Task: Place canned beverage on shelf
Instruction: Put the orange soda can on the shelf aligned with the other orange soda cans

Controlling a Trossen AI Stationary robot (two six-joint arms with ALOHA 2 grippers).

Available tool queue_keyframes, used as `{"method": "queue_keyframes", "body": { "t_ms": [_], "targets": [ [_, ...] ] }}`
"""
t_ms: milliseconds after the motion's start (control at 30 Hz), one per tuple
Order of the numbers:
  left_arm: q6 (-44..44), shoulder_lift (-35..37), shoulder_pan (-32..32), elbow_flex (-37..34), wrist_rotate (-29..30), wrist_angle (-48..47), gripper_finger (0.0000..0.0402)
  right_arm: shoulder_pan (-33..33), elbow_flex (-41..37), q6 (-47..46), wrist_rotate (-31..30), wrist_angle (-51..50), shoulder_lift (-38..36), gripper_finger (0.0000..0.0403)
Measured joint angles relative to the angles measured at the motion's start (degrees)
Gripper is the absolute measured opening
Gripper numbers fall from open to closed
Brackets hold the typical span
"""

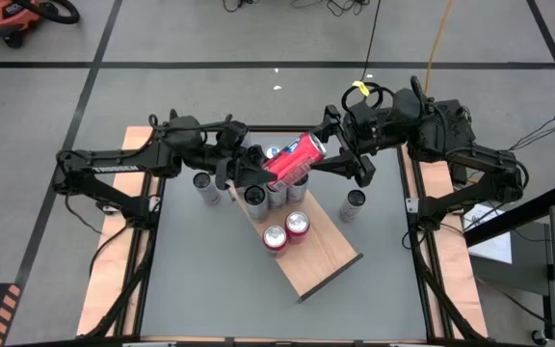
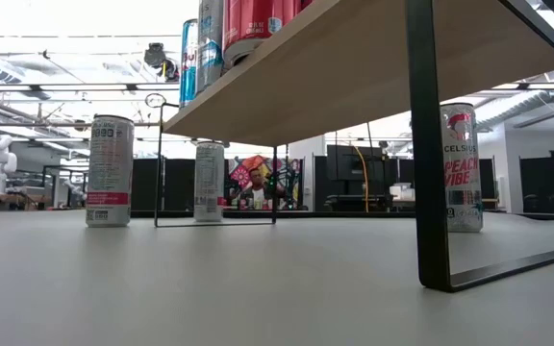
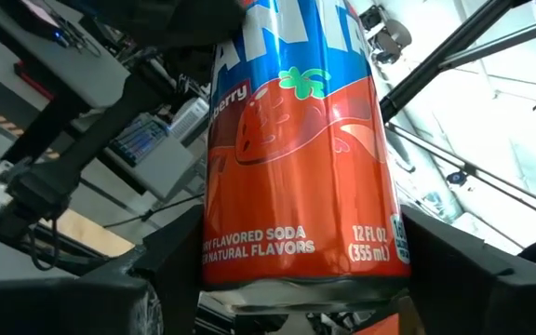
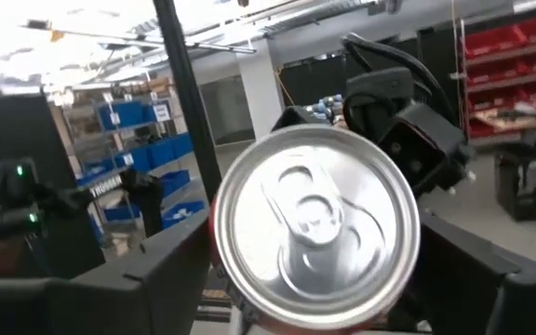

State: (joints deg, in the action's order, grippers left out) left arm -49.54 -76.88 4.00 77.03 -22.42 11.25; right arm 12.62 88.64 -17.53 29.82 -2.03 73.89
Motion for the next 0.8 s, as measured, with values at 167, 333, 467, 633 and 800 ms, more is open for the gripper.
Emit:
{"method": "queue_keyframes", "body": {
  "t_ms": [167,333,467,633,800],
  "targets": [
    [1.1,0.0,0.6,0.0,0.9,0.6,0.0283,0.0,-0.1,-6.2,-0.6,0.8,0.0,0.0324],
    [6.0,0.0,0.6,0.0,3.6,0.9,0.0283,0.0,-0.1,-14.6,-1.4,0.9,0.0,0.0333],
    [12.0,0.0,0.3,0.0,9.2,1.8,0.0283,0.0,-0.2,-20.1,-2.5,1.6,-0.1,0.0334],
    [23.1,0.0,-1.0,0.0,17.7,3.4,0.0283,0.0,-0.2,-22.8,-7.0,4.7,-0.2,0.0334],
    [32.6,0.0,-3.3,0.0,27.4,3.4,0.0283,0.0,-0.2,-22.2,-11.5,5.3,-0.2,0.0334]
  ]
}}
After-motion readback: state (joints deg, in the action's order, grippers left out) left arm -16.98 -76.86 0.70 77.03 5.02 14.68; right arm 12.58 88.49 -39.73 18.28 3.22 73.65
